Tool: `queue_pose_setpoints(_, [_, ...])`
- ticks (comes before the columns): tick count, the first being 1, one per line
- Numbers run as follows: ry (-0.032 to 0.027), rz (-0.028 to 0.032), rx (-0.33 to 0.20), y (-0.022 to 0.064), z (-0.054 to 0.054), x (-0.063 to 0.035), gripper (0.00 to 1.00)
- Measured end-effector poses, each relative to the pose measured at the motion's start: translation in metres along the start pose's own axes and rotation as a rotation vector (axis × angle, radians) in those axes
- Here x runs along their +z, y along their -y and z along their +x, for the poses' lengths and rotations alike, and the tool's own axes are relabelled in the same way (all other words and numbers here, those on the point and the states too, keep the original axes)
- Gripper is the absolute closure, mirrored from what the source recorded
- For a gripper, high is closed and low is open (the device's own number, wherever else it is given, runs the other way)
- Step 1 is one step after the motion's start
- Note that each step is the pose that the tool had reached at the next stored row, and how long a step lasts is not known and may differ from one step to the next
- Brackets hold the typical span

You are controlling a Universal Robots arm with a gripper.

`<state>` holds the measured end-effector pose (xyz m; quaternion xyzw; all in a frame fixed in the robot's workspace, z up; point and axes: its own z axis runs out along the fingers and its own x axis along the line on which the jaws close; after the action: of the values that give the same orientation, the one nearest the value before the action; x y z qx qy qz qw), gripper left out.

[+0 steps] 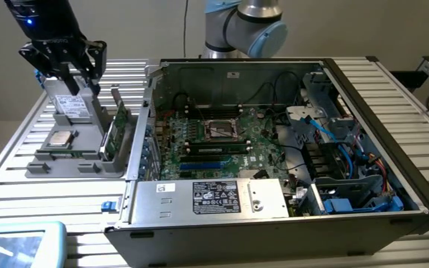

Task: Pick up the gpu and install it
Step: 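Pick up the gpu and move the gpu toward the slot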

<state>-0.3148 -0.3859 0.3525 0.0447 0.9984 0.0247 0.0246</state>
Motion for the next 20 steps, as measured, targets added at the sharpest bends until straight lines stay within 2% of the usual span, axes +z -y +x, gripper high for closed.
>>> queue_pose_setpoints(6, [0.0012, -0.0008, 0.006, 0.0006, 0.001, 0.0109, 0.52])
queue_pose_setpoints(9, [0.0011, -0.0043, 0.008, 0.0009, 0.001, 0.0164, 0.52])
queue_pose_setpoints(12, [0.0004, -0.0125, 0.012, 0.0011, 0.001, 0.0213, 0.52])
queue_pose_setpoints(15, [-0.0006, -0.0284, 0.014, 0.0013, 0.001, 0.0244, 0.52])
queue_pose_setpoints(17, [-0.0007, -0.0362, 0.015, 0.0014, 0.001, 0.0272, 0.52])
queue_pose_setpoints(20, [-0.0008, -0.0395, 0.017, 0.0020, 0.002, 0.0325, 0.52])
